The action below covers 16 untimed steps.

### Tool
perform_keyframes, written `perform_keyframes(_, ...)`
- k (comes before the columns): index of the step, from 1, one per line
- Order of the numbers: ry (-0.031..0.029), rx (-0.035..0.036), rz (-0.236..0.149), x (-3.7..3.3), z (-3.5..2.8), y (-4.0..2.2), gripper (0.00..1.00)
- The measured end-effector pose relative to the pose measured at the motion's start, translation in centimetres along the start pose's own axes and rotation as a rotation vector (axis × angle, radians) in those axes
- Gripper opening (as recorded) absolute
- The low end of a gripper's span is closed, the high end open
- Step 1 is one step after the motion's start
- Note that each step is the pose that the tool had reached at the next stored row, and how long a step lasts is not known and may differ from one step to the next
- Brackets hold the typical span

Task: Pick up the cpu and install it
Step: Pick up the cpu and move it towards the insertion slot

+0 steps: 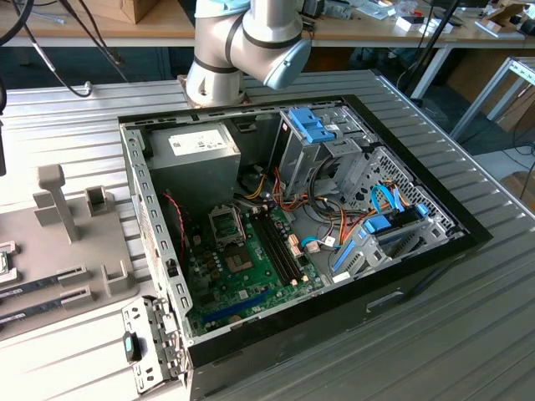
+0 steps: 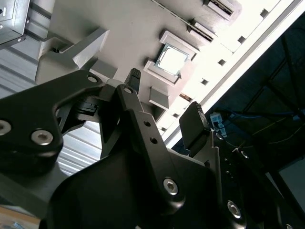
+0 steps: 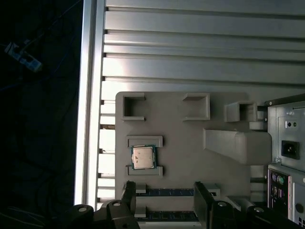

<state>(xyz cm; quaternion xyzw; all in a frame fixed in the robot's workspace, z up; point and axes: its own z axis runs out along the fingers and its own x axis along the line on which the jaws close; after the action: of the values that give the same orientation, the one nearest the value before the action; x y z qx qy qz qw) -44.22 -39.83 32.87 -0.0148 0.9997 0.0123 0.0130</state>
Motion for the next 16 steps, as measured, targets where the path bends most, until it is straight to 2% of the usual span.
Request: perform_keyframes(16, 0.0000, 0.0000, 0.000, 0.07, 0.43, 0.37, 0.60)
